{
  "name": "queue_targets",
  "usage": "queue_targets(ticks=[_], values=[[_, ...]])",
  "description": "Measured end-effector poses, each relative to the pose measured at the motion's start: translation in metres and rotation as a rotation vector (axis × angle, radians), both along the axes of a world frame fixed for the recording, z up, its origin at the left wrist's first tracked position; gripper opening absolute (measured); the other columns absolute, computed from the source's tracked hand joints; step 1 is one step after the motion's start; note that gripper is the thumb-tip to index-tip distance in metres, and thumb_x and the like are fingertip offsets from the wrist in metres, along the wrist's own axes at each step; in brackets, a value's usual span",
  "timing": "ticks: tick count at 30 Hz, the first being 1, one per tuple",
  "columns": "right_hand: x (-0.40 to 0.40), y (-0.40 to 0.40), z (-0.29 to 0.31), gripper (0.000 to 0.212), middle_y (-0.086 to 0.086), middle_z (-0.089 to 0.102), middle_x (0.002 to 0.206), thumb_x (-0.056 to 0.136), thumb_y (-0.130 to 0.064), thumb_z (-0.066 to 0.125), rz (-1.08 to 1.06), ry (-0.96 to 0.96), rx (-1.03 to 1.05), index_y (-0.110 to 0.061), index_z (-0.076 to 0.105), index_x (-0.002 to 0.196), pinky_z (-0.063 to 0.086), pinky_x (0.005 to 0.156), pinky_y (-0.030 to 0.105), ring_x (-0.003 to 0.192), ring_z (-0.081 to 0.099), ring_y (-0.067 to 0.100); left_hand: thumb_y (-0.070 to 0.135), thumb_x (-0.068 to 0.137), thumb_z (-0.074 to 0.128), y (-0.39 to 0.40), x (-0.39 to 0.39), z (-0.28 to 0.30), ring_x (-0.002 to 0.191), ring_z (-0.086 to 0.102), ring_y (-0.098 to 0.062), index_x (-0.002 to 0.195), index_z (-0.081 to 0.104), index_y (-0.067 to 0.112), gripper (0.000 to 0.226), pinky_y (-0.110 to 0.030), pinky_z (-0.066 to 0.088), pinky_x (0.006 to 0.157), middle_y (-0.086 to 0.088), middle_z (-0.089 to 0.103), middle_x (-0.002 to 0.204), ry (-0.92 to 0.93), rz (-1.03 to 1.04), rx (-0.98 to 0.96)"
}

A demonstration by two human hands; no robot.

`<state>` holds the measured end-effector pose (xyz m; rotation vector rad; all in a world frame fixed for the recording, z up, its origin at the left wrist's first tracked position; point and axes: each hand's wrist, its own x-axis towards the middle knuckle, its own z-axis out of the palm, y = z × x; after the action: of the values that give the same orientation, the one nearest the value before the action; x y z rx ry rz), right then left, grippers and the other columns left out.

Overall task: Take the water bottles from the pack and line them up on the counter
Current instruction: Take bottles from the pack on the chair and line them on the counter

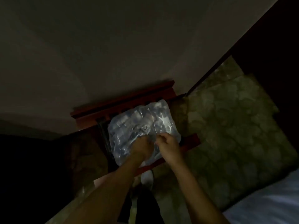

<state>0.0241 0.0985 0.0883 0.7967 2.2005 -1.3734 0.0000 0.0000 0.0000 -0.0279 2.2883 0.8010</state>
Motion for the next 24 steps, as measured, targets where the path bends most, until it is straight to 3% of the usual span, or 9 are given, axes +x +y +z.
queue_targets(ticks=[3, 6, 11, 17, 21, 24], values=[[-0.002, 0.007, -0.015, 0.020, 0.007, 0.067, 0.097, 0.098, -0.018, 0.049, -0.032, 0.027, -0.010, -0.009, 0.066, 0.104, 0.051, 0.085, 0.037, 0.091, 0.062, 0.019, 0.022, 0.098, 0.052, 0.011, -0.004, -0.019, 0.105, 0.067, -0.029, 0.114, 0.067, 0.005, 0.028, -0.034, 0.054, 0.084, -0.015, 0.070, 0.115, -0.046, 0.067, -0.102], [0.005, 0.010, -0.022, 0.017, -0.004, 0.064, 0.095, 0.099, -0.021, 0.049, -0.084, 0.029, -0.061, -0.018, 0.064, 0.106, 0.051, 0.082, 0.028, 0.089, 0.061, 0.009, 0.023, 0.094, 0.057, 0.012, -0.002, -0.031, 0.108, 0.067, -0.033, 0.114, 0.067, 0.003, 0.030, -0.038, 0.054, 0.086, -0.017, 0.069, 0.116, -0.108, 0.142, -0.210], [0.007, 0.023, -0.037, 0.022, 0.011, 0.066, 0.110, 0.101, -0.019, 0.047, -0.071, -0.046, -0.066, -0.008, 0.063, 0.112, 0.051, 0.096, 0.043, 0.104, 0.063, 0.025, 0.045, 0.086, 0.063, 0.021, -0.003, -0.049, 0.109, 0.066, -0.030, 0.122, 0.061, 0.008, 0.051, -0.037, 0.054, 0.080, -0.012, 0.067, 0.118, -0.176, 0.124, -0.381], [0.017, 0.022, -0.046, 0.019, 0.015, 0.068, 0.103, 0.100, -0.015, 0.049, -0.103, -0.019, -0.044, -0.004, 0.063, 0.108, 0.050, 0.091, 0.044, 0.099, 0.064, 0.029, 0.060, 0.089, 0.054, 0.019, 0.005, -0.059, 0.101, 0.068, -0.024, 0.114, 0.066, 0.015, 0.052, -0.030, 0.041, 0.066, -0.006, 0.069, 0.109, -0.125, -0.024, -0.502], [0.027, 0.015, -0.054, 0.022, 0.024, 0.067, 0.101, 0.100, -0.014, 0.051, -0.125, -0.031, -0.054, 0.003, 0.063, 0.108, 0.051, 0.090, 0.051, 0.097, 0.063, 0.038, 0.059, 0.092, 0.048, 0.008, 0.001, -0.062, 0.098, 0.065, -0.022, 0.116, 0.065, 0.013, 0.054, -0.029, 0.044, 0.071, -0.006, 0.067, 0.106, -0.232, -0.049, -0.336], [0.030, 0.007, -0.053, 0.022, 0.020, 0.068, 0.106, 0.100, -0.016, 0.051, -0.120, -0.055, -0.078, -0.002, 0.063, 0.110, 0.051, 0.093, 0.049, 0.101, 0.064, 0.034, 0.050, 0.093, 0.057, -0.009, 0.001, -0.062, 0.075, 0.063, -0.013, 0.104, 0.069, 0.006, 0.047, -0.019, 0.049, 0.061, -0.009, 0.070, 0.098, -0.368, 0.094, -0.020]])
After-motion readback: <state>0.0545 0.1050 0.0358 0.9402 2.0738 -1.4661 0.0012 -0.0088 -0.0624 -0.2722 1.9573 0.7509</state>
